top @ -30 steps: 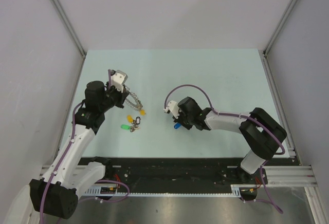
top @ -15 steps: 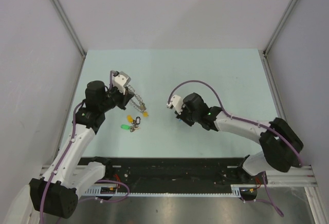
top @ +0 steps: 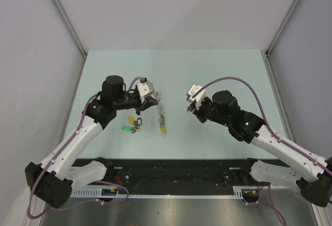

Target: Put the keys on the keyring

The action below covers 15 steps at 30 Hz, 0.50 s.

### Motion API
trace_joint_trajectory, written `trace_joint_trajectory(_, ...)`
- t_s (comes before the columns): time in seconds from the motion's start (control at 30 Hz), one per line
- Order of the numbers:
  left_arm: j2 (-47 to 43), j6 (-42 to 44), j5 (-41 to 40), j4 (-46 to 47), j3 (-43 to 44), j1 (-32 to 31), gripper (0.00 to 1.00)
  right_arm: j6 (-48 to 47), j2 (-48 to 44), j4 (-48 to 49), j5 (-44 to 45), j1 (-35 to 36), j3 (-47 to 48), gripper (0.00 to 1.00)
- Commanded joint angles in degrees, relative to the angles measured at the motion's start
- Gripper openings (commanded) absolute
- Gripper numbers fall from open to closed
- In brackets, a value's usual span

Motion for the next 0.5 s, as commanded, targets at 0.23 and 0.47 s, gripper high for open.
trace_joint_trajectory(0.23,5.0,8.8,5.9,-2.6,9.4,-10.3,0.0,0.7,-3.4,-1.6,-7.1,2.9,4.5,0.0)
trace_joint_trajectory(0.47,4.2,8.7,5.7,-2.1,5.9,-13.5,0.0,0.7,-2.9,0.4,-8.1,4.4,4.0,0.0)
